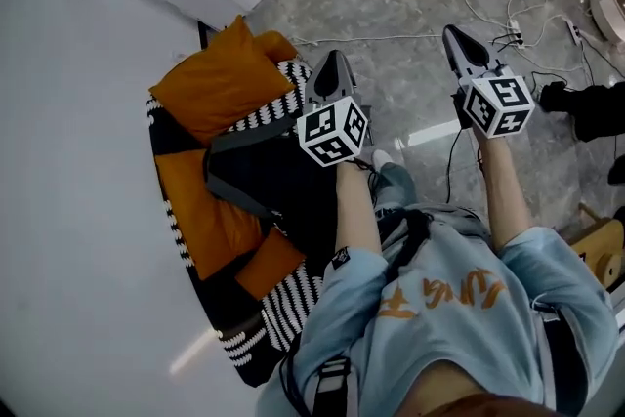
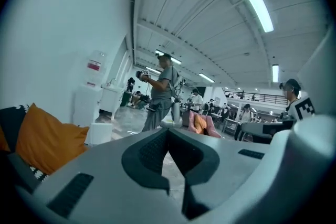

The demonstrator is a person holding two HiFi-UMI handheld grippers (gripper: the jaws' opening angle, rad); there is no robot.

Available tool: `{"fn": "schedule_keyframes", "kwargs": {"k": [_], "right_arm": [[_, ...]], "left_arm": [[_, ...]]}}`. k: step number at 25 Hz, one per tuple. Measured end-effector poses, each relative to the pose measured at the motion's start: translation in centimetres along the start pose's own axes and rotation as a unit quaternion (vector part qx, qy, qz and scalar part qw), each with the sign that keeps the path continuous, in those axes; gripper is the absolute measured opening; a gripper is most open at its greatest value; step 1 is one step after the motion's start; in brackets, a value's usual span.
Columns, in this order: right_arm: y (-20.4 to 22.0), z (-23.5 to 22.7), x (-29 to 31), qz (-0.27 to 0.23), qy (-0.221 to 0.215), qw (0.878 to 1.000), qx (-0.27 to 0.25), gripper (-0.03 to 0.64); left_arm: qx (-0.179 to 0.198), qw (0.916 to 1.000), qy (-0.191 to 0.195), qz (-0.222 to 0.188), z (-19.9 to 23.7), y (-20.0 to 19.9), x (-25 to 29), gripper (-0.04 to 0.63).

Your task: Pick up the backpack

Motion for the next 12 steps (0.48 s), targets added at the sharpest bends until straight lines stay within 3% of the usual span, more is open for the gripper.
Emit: {"fn": "schedule_keyframes", "kwargs": {"k": [6,12], "right_arm": [[0.6,7.2,9.1,0.031,-0.091,0.995,-0.035,0.029],[3.0,14.7,15.4,0.077,-0.181,0.979,-0.046,0.029]], "left_arm": [[-0.038,0.9956,-0.083,-0.021,9.8,-1.3,-0.2,0.023],[-0.061,0.9795,-0.186,-0.046,19.0,-2.4,-5.6,0.023]]}}
Point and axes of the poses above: the fingertips, and each gripper's own axes: x forward along the fingers, z to its left, y out of its underside, the point moved 4 cm from there along -x, backward along the fingers, and after that the axes turned 8 degrees about -z, right-handed, at the moved point
